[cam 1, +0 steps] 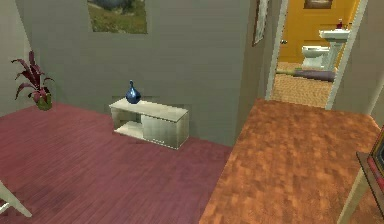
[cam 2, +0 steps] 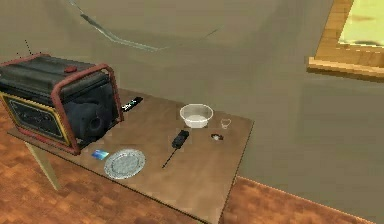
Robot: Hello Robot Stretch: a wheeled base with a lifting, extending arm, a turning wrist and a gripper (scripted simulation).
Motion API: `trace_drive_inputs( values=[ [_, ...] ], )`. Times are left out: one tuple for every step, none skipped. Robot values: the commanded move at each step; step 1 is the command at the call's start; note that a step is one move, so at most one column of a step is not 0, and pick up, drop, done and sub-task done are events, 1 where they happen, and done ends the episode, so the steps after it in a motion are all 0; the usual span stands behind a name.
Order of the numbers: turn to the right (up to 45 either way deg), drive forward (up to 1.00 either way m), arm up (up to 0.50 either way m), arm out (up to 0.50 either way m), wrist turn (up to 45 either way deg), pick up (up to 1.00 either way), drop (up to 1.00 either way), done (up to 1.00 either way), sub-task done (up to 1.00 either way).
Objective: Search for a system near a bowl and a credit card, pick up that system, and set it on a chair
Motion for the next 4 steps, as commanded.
trace_drive_inputs(
  values=[
    [0.0,0.00,0.50,0.00,0.0,0.00,0.00,0.00,0.00],
    [0.0,0.00,0.22,0.00,0.0,0.00,0.00,0.00,0.00],
    [0.0,0.00,0.00,0.46,0.0,0.00,0.00,0.00,0.00],
    [0.0,0.00,0.00,0.00,45.0,0.00,0.00,0.00,0.00]
  ],
)
